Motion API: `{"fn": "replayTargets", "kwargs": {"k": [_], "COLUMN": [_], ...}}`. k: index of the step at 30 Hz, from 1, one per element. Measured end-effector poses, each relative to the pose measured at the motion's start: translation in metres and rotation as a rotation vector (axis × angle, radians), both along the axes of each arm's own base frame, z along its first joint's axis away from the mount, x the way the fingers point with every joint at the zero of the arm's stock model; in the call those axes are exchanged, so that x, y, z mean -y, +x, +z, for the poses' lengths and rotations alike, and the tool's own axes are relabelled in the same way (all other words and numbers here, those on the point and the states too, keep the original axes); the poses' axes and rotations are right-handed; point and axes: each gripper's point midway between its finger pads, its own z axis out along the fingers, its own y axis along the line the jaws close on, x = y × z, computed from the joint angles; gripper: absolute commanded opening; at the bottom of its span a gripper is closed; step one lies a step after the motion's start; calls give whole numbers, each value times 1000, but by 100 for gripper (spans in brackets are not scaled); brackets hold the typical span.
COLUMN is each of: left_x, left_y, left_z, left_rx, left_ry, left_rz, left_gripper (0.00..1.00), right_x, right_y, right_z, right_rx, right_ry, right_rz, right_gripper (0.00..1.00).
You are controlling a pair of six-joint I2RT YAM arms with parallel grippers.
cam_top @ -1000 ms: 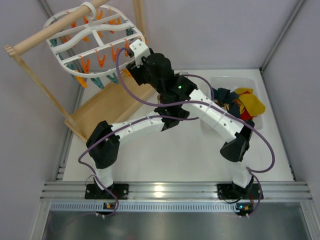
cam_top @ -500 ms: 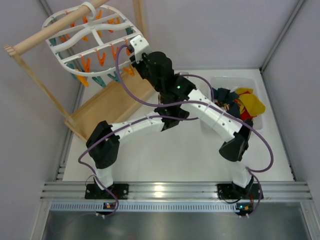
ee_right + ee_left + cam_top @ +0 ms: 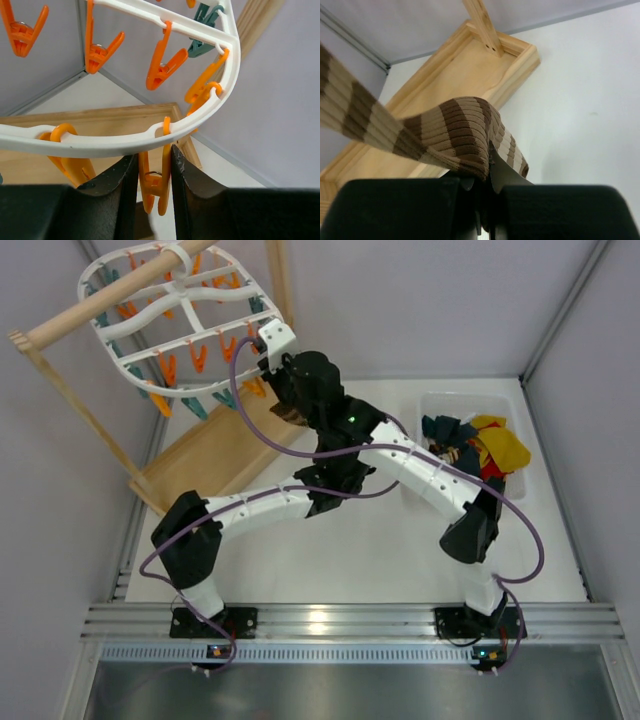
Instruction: Remove the socks clipped to the hanger
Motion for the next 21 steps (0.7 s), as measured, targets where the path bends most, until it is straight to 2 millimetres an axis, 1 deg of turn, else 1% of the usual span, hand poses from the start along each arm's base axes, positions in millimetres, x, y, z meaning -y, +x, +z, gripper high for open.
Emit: {"fn": "replayTargets", "kwargs": {"k": [2,5,6,7,9,12,15,16,18,21], "left_x": [-2,-3,-3,-3,-3,-5,-7,-7,-4,0], "left_y": [-8,-20,-24,-29,-40,-56,-71,-76,-84,-98], "left_z": [-3,-1,0,1,1,1,2,2,3,2], "left_rx": [-10,-11,-12,-13,-22,-37,-53,-61,-75,-102], "left_ry": [-33,-82,-101,-120,-166,-238,-312,-335,-377,-433], "left_rz": [-34,-74,-92,-111,-160,-230,-306,-334,-386,-466], "left_gripper": [0,0,0,0,0,0,0,0,0,0], "right_x": [-2,-3,-2,-2,-1,3,12,16,24,39], "right_y": [-2,-4,-6,-7,-11,-16,-25,-29,-36,-49], "right_z": [-1,1,3,4,7,9,6,7,10,19], "right_rx": [-3,-9,-9,-10,-13,-19,-32,-36,-42,-42], "right_ry": [11,27,32,40,50,58,59,63,71,93], "right_rz": [14,27,31,35,49,57,68,72,76,87], "right_gripper": [12,14,17,32,39,43,50,56,63,69]}}
